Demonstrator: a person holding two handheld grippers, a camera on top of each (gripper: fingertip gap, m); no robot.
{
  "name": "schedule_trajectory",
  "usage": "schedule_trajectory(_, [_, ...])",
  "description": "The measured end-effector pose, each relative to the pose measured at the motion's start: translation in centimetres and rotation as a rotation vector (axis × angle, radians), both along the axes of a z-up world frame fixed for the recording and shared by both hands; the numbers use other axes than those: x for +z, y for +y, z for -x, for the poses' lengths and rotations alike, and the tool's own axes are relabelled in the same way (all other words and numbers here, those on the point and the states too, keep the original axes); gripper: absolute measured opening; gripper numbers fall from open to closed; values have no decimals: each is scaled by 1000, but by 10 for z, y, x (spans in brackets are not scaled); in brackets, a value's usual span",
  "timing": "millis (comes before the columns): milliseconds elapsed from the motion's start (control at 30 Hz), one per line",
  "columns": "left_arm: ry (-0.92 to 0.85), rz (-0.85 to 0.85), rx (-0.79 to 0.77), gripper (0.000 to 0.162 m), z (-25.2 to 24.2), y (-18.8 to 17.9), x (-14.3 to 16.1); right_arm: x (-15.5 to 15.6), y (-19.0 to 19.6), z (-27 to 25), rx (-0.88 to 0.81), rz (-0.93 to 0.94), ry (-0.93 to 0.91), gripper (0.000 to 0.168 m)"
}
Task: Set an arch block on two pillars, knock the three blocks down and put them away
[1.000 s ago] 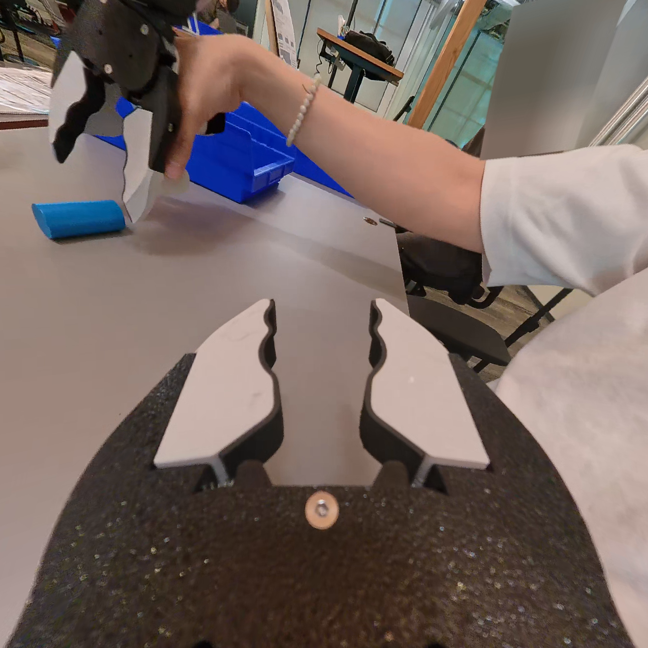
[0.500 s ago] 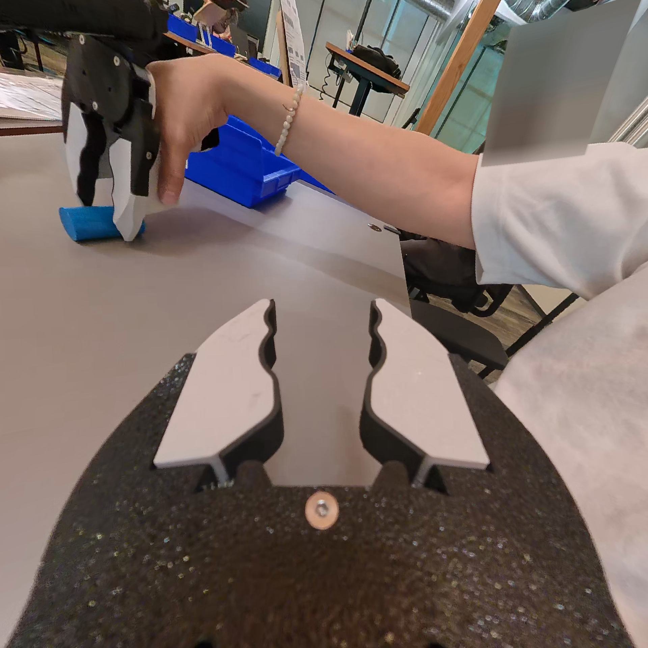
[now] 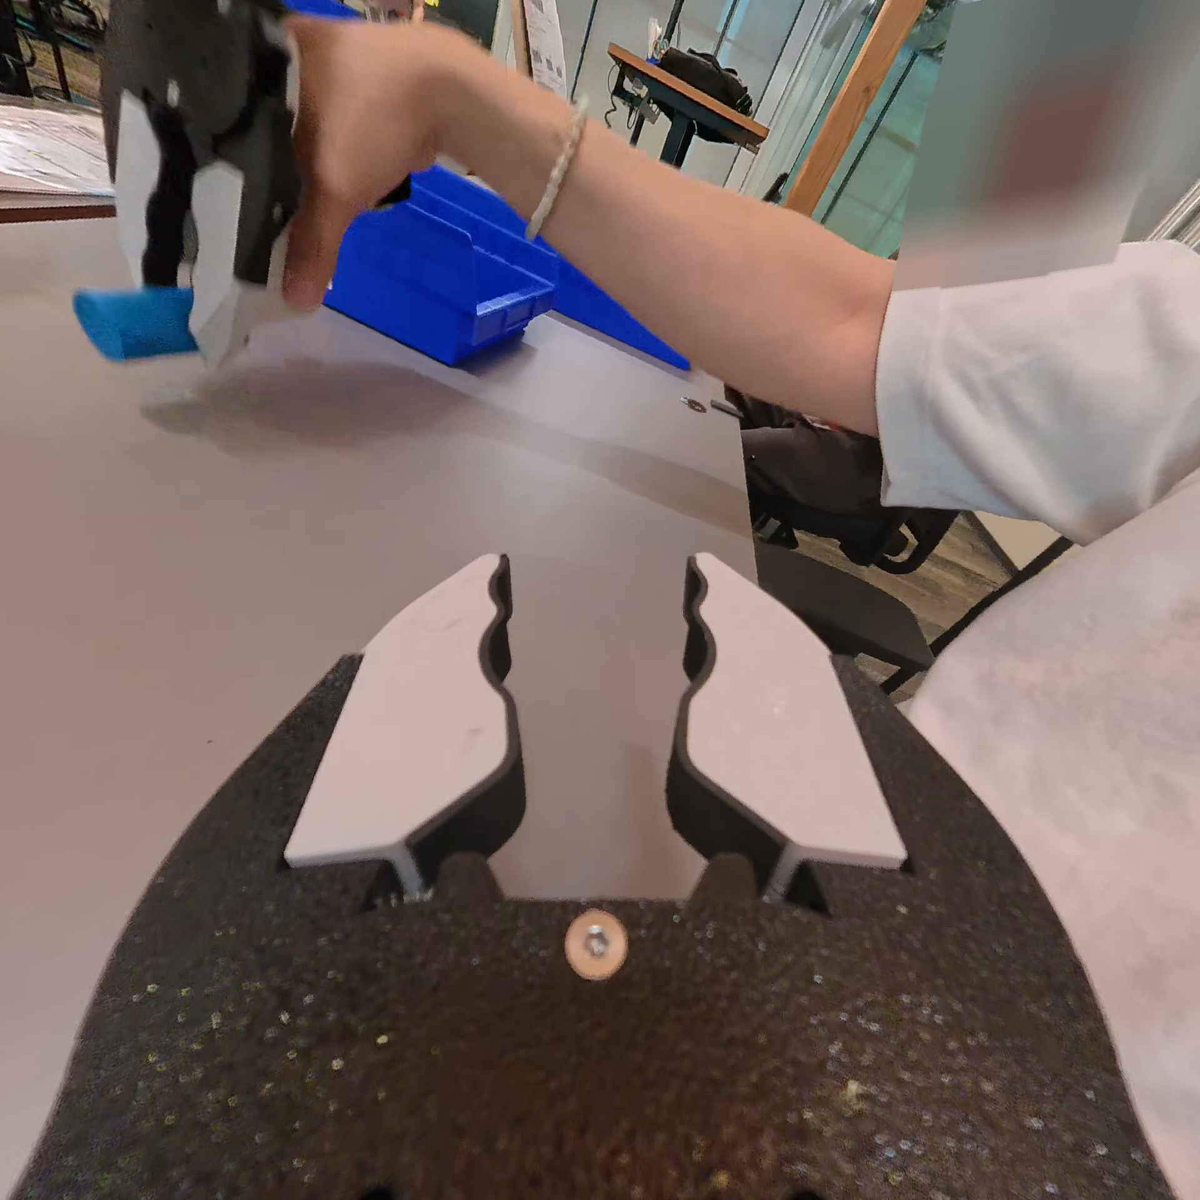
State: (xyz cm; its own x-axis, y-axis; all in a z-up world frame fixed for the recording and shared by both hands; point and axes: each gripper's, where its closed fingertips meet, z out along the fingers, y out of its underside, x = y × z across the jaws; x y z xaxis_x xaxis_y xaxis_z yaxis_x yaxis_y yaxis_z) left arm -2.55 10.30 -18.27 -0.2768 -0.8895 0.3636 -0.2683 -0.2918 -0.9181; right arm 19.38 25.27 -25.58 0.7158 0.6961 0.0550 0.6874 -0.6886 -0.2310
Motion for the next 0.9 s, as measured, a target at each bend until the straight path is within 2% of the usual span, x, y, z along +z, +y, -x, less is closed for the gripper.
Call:
schedule_trajectory(33, [4,-4,2,50,1,-1,0,17,-1,-5,-10,-30,23,33])
schedule_trajectory(200, [5,-9,25,50,6,-1,2,98,-20,-74,-131,-171,9,33])
schedule_trajectory(267, [-6,0,35,50,7,-1,4,114,-37,-116,-216,-180,-23,33])
schedule_trajectory(333, [-12,0,46,50,8,-2,5,117,-56,-157,-328,-173,-44,33])
schedule_trajectory(433, [-19,-2,58,50,8,-5,6,96,-87,-213,-500,-129,-75,33])
schedule_trajectory(600, [-10,-9,73,50,9,-10,5,29,-138,-262,-756,50,-89,34])
schedule_trajectory(800, [16,-13,106,51,16,-13,1,-27,-161,-272,-856,175,-57,34])
schedule_trajectory(900, [24,-18,127,51,20,-12,0,-32,-159,-271,-853,168,-39,33])
